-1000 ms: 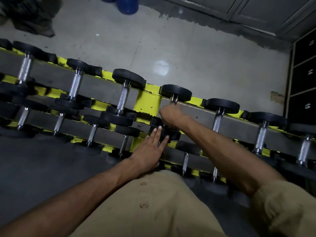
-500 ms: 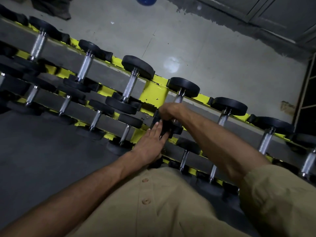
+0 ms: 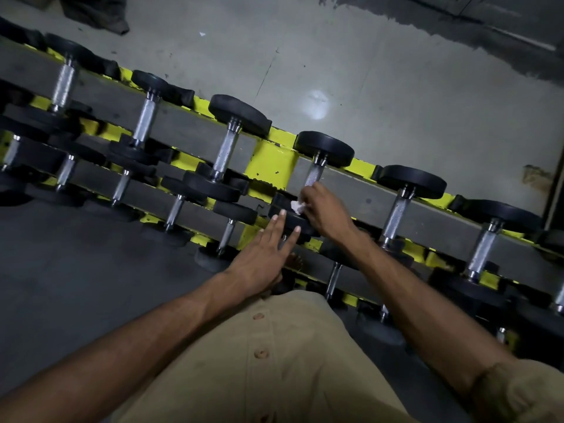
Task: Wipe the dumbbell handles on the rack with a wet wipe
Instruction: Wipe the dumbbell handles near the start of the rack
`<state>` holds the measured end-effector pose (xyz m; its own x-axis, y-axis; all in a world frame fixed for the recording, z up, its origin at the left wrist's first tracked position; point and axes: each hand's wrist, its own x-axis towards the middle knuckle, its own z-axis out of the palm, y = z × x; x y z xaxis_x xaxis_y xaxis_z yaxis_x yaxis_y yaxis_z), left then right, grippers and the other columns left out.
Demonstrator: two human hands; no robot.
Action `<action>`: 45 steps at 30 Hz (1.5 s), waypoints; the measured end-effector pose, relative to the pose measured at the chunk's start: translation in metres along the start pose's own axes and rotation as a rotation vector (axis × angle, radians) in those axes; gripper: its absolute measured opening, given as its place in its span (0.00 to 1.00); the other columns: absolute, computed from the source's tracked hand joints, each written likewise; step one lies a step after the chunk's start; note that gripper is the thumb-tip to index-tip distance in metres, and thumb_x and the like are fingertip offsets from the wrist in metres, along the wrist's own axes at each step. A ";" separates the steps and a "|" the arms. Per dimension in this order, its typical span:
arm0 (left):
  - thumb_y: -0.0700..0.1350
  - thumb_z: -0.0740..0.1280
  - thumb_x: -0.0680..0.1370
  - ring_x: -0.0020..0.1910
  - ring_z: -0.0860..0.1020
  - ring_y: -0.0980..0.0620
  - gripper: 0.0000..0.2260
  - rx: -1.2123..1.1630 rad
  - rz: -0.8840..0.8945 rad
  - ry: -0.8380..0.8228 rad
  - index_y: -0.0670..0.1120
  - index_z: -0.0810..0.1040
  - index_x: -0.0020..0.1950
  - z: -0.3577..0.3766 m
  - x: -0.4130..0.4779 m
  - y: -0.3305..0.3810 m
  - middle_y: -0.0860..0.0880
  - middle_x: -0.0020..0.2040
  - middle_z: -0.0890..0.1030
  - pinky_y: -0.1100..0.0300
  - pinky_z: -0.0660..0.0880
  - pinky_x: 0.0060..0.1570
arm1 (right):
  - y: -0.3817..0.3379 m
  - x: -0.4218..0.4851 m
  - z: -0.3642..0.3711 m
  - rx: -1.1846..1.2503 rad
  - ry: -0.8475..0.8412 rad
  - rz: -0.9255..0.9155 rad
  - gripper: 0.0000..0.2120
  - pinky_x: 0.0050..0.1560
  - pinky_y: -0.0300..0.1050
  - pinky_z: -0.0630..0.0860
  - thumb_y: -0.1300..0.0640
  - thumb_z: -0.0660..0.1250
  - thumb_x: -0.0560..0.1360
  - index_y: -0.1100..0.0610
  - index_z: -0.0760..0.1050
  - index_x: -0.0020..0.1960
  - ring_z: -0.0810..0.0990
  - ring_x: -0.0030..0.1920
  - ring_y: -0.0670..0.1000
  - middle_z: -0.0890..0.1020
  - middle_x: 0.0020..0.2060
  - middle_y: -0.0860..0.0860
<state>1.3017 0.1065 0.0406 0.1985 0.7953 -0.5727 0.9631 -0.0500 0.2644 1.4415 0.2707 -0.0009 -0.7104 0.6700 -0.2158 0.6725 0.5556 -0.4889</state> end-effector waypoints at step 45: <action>0.32 0.60 0.81 0.83 0.36 0.34 0.43 0.105 0.057 -0.084 0.46 0.33 0.84 -0.023 -0.004 -0.011 0.31 0.78 0.26 0.42 0.51 0.82 | 0.024 0.084 0.005 1.987 0.386 0.988 0.13 0.50 0.56 0.78 0.59 0.54 0.83 0.60 0.76 0.50 0.84 0.36 0.57 0.84 0.37 0.59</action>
<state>1.2863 0.1176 0.0579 0.2636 0.7362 -0.6233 0.9627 -0.1599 0.2183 1.3965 0.3379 -0.0349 -0.1617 0.5088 -0.8456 -0.4926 -0.7841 -0.3776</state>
